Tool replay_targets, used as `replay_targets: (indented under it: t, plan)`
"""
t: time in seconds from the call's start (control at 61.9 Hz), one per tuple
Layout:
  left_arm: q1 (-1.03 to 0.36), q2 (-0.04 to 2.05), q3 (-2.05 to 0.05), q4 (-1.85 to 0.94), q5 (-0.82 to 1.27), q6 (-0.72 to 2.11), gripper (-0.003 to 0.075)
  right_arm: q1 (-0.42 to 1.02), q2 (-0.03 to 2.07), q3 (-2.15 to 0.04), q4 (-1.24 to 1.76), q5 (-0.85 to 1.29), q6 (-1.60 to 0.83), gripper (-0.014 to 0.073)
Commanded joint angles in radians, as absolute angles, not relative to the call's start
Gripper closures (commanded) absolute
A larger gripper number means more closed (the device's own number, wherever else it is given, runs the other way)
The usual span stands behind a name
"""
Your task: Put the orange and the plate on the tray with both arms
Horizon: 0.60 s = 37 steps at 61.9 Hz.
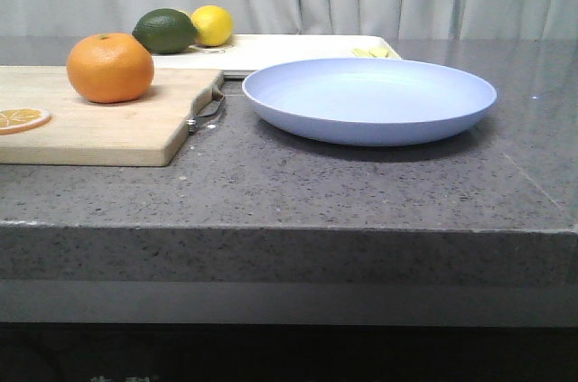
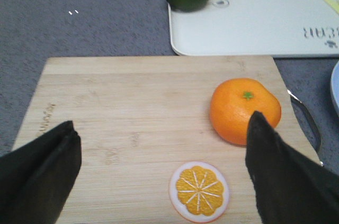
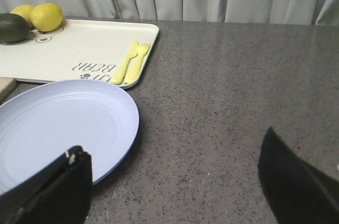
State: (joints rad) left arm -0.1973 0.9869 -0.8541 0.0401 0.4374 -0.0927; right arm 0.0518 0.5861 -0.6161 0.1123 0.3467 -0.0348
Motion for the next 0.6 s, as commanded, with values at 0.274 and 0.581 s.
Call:
replay_targets:
  t: [0.274,0.581]
  plan:
    - [-0.360,1.445,-1.385,0.016,0.751,-0.028,0.0118,0.052,0.593,-0.654,0.116,0.256,-0.044,-0.0049]
    - [-0.373,1.684,-1.652,0.014,0.931,0.015,0.0118,0.052,0.593,-0.654,0.116,0.258,-0.044,-0.0049]
